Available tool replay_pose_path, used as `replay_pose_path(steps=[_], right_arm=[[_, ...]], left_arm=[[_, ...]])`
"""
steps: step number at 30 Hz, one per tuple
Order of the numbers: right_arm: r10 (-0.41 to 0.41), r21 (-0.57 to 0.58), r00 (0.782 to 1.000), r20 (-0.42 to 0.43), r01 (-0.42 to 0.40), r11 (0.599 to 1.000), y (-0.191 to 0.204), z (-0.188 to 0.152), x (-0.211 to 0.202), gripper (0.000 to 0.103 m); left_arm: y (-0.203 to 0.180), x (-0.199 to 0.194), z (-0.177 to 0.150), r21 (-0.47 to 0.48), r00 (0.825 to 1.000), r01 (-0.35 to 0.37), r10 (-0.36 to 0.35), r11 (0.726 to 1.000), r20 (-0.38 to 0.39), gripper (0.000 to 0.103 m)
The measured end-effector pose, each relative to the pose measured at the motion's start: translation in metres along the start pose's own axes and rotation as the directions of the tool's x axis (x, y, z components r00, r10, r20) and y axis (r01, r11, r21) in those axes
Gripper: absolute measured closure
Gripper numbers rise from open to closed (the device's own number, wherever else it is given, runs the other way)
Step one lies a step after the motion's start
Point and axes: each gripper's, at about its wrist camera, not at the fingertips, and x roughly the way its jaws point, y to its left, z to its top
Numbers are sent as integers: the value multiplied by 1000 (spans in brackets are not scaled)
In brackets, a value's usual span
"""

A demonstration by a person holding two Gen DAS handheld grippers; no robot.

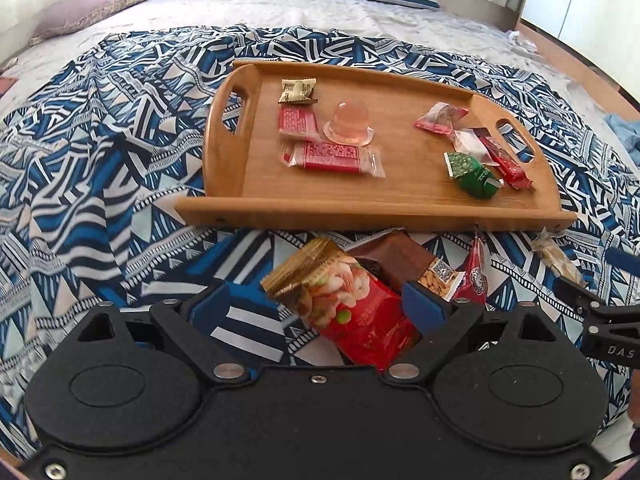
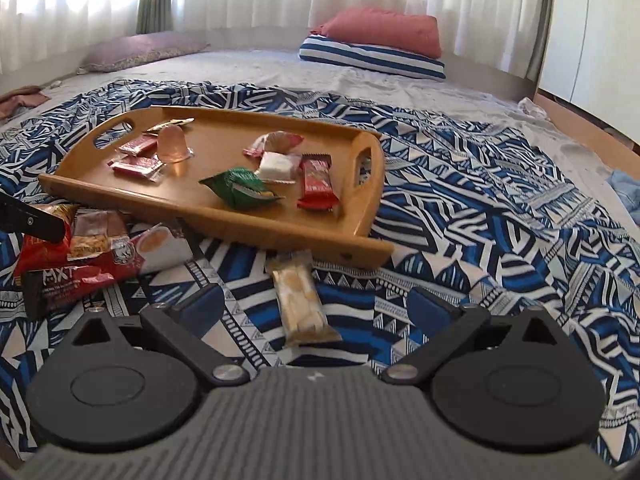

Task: Organize snacks
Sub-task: 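Withdraw both open grippers from the tray toward the snacks on the bedspread, then grasp the red nut bag with the left gripper while the right grasps the clear white bar packet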

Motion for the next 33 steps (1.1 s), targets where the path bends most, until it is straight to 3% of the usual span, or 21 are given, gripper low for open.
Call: replay_pose_path(steps=[6, 10, 13, 16, 20, 24, 28, 33], right_arm=[[-25, 70, 1000, -4, 26, 997, -5, -7, 9, 0], [-61, 71, 998, -10, 62, 996, -1, -12, 17, 0], [-71, 41, 998, 3, 70, 997, 5, -14, 17, 0], [-61, 50, 998, 6, 60, 997, 4, -17, 20, 0], [-19, 113, 1000, 17, 17, 993, -6, -22, 23, 0], [-23, 97, 1000, 22, 21, 995, -4, -22, 22, 1], [2, 109, 1000, 25, -5, 994, -6, -22, 21, 7], [22, 91, 999, 38, -25, 996, -5, -20, 13, 26]], left_arm=[[-7, 2, -7, 8, 1000, -4, 4, 1000, 21, 14], [-10, 1, -11, 23, 998, 50, -50, 998, 22, 33], [-12, 0, -14, 24, 998, 53, -54, 998, 31, 34], [-12, 0, -17, 18, 997, 58, -59, 998, 45, 34], [-10, 1, -21, -12, 995, 82, -81, 997, 54, 44], [-13, -1, -21, -9, 995, 76, -76, 997, 64, 48], [-12, -2, -21, -14, 994, 85, -83, 996, 64, 52], [-10, -6, -19, -10, 994, 94, -93, 996, 56, 53]])
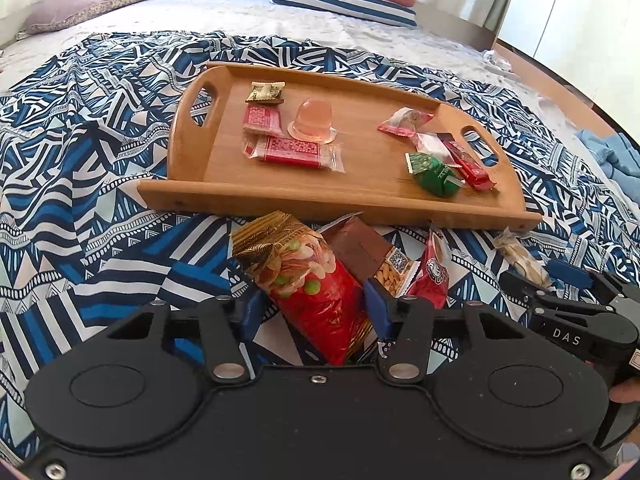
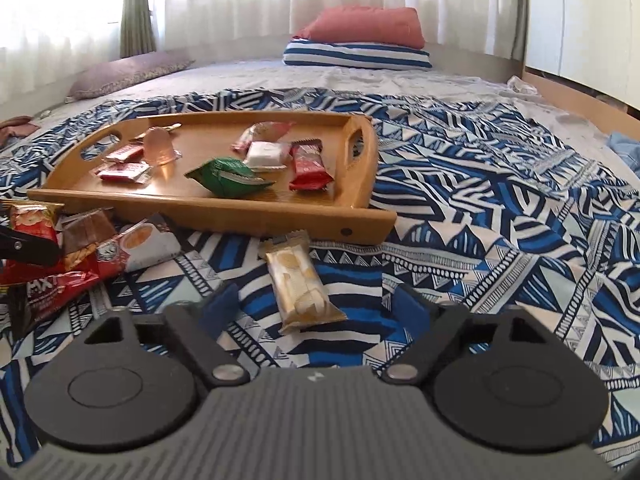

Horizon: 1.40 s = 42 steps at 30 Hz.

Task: Organize snacks
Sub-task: 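Grasp the red nut bag with the left gripper while the right grasps the clear white bar packet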

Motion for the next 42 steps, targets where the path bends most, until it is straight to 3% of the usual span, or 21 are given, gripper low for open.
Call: replay_pose_path(steps=[7, 8, 27, 42], right_arm=[[8, 3, 1000, 19, -8, 1000, 8, 1, -7, 71], [4, -3, 1000, 21, -4, 1000, 10, 2, -8, 73], [-17, 13, 998, 54, 16, 1000, 21, 24, -32, 76], [-11, 12, 996, 93, 10, 1000, 35, 57, -42, 76]], left_arm=[[5, -9, 4, 15, 1000, -16, 16, 1000, 17, 54], [6, -10, 4, 16, 1000, -19, 18, 1000, 19, 54], [15, -26, 10, 40, 999, -14, 13, 999, 41, 58], [13, -39, 37, 62, 996, 12, -17, 998, 83, 59]])
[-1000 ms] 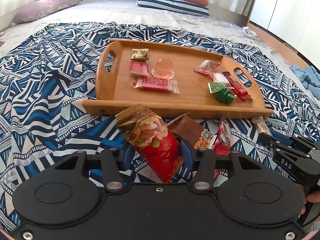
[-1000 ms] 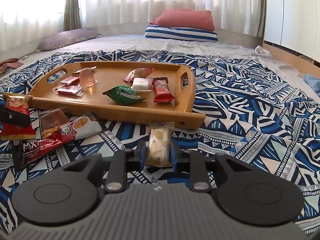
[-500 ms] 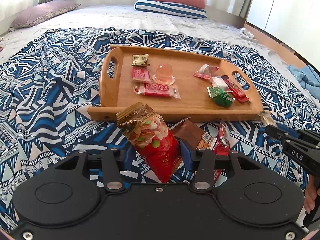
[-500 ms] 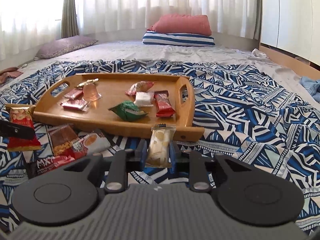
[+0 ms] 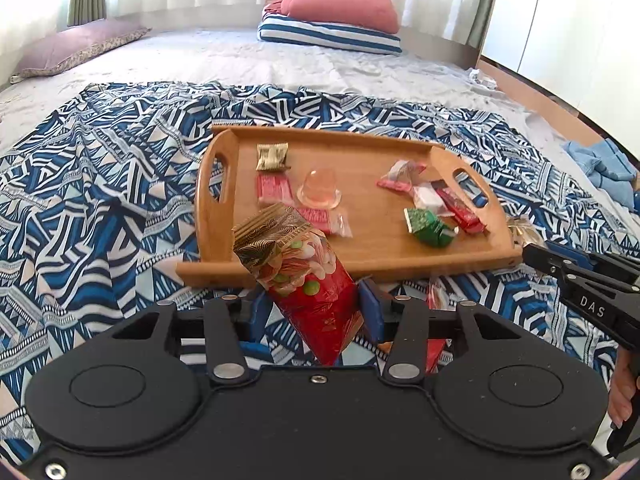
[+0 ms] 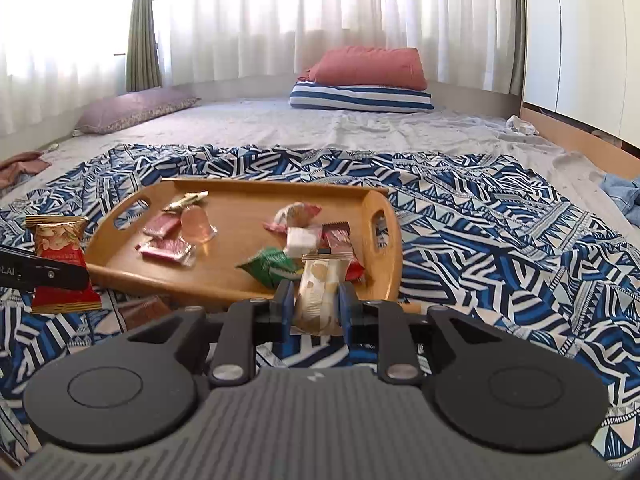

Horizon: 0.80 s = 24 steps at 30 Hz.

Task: Organize snacks
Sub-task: 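Grasp the red nut bag with the left gripper while the right grasps the clear white bar packet, then carry the red nut bag and clear white bar packet over the tray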

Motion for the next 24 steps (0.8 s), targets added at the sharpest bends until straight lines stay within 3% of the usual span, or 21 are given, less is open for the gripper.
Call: replay_pose_path(steps=[16, 24], right_arm=[[39, -40, 997, 60, -37, 999, 20, 45, 11, 76], [60, -60, 995, 74, -55, 997, 31, 67, 35, 76]], left_arm=[[20, 9, 61, -44, 995, 93, -91, 995, 32, 59], [18, 35, 104, -23, 990, 139, -139, 990, 20, 59]])
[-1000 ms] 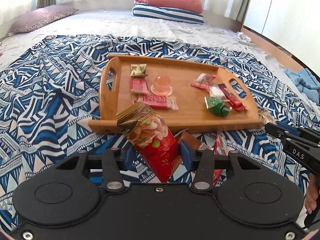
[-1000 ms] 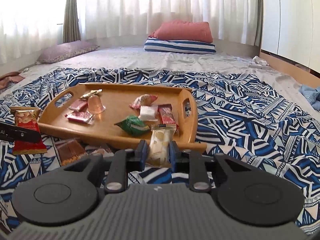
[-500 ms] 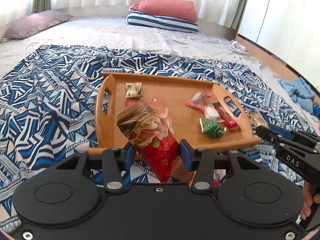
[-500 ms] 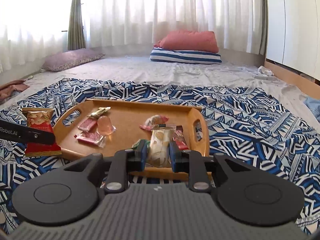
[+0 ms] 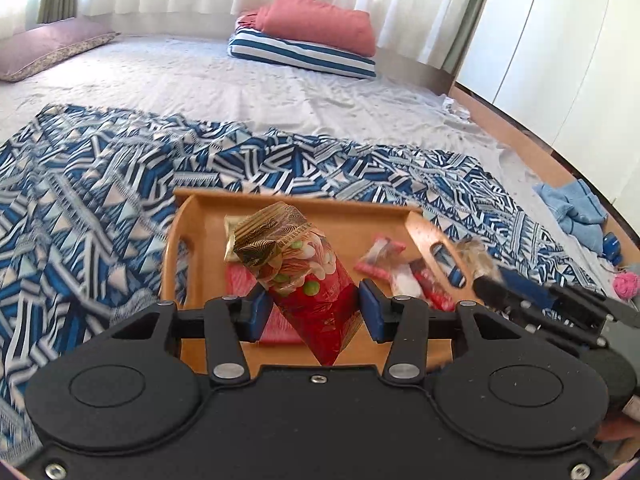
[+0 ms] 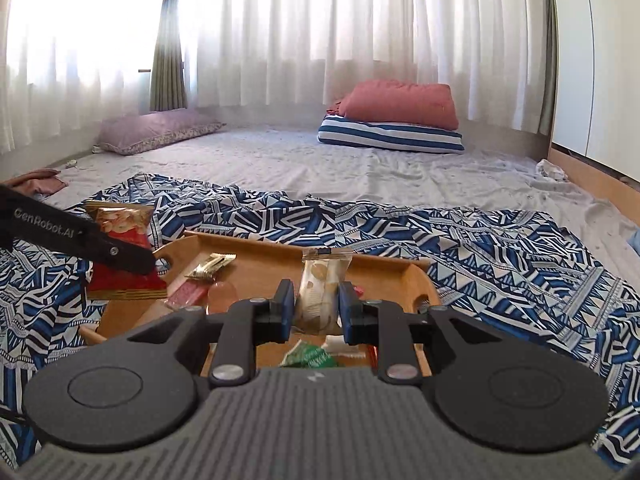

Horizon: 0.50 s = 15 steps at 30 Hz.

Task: Organize snacks
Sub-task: 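Carry the red nut bag and clear white bar packet over the tray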

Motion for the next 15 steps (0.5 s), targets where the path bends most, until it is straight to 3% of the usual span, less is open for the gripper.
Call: replay_pose_path(steps=[7, 12, 15], right_arm=[[9, 25, 1000, -10, -9, 1000, 2, 5, 32, 76], [16, 31, 999, -35, -15, 999, 4, -1, 54, 76], [20, 36, 998, -60, -18, 999, 6, -7, 67, 76]], left_arm=[[-5, 46, 37, 74, 998, 36, -33, 997, -45, 59], [-9, 85, 48, 79, 993, 80, -72, 994, -95, 59], [-11, 108, 50, 84, 991, 70, -60, 994, -117, 59]])
